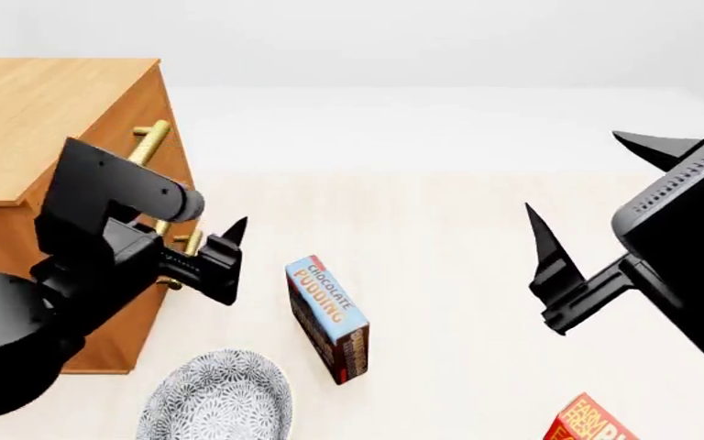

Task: Put the butter at the front in the top drawer of the cabinet and close it.

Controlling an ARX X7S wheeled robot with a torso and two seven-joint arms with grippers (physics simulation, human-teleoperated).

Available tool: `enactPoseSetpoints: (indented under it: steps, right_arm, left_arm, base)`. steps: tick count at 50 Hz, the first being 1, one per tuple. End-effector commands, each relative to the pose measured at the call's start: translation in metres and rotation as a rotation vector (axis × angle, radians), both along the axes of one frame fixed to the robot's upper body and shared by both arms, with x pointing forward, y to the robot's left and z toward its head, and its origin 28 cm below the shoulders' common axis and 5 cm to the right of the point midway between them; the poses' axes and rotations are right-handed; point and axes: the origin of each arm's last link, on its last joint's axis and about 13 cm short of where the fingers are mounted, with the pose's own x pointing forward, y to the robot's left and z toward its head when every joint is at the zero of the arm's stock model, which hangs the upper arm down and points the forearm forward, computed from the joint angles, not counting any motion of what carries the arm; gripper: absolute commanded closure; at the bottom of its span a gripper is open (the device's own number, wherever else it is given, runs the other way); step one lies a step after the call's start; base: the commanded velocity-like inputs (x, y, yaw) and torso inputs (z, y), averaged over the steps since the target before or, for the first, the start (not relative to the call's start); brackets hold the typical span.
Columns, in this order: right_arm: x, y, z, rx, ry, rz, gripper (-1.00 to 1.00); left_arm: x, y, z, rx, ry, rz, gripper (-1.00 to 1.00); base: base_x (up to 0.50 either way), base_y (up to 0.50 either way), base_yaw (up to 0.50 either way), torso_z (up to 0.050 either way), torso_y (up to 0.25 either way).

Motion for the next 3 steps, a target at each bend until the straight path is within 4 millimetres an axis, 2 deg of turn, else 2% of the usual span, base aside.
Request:
enactPoseSetpoints:
  steps: [1, 3]
  right_arm:
    - [-0.0238, 0.0108, -0.0022, 0.025, 0.067, 0.018, -1.0]
    - [-0.0315, 0.0117, -0.0025, 0.026, 0.07, 0.021, -1.0]
  left_arm:
    - [-0.0376, 0.0026, 0.0151, 0.014, -0.098, -0.064, -1.0]
    - [-0.0426, 0.0049, 0.0179, 0.014, -0.12, -0.064, -1.0]
  base:
    - [0.0, 0.0, 0.0, 0.0, 0.0]
    - [0.0, 0.0, 0.0, 0.0, 0.0]
